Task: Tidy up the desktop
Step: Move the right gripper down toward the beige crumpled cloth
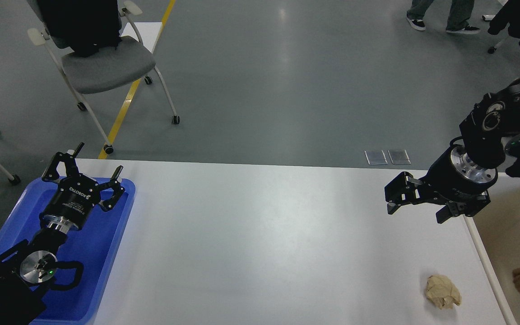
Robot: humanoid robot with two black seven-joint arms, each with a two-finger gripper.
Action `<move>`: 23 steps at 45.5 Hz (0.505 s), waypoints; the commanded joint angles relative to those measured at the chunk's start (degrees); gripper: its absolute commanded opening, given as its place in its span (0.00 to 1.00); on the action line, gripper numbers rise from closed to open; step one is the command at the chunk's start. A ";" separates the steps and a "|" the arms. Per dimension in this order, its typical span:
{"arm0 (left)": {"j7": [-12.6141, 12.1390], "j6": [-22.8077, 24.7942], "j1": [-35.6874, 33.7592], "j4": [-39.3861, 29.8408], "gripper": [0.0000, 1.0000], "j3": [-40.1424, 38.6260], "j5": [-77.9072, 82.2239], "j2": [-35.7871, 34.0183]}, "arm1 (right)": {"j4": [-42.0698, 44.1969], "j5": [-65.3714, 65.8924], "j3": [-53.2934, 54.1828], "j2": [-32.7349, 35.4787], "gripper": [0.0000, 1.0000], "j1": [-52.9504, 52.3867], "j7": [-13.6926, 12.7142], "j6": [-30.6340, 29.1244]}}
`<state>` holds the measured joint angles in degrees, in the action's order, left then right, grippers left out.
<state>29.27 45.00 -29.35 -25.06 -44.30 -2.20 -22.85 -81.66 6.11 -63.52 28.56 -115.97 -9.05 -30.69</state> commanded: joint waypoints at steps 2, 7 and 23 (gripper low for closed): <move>-0.09 0.00 0.00 0.01 0.99 0.09 0.09 0.00 | 0.01 0.22 0.06 1.32 1.00 0.49 0.00 0.81; -0.18 0.00 -0.09 0.01 0.99 0.18 0.53 -0.09 | 0.01 0.22 0.06 2.20 1.00 0.49 0.00 0.81; 0.00 0.00 0.00 -0.08 0.99 0.00 0.18 0.00 | 0.44 0.39 0.59 3.25 1.00 0.49 0.00 1.95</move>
<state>29.24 45.00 -29.39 -25.06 -44.27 -2.00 -22.90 -81.64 6.38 -63.30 31.38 -115.53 -9.05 -29.88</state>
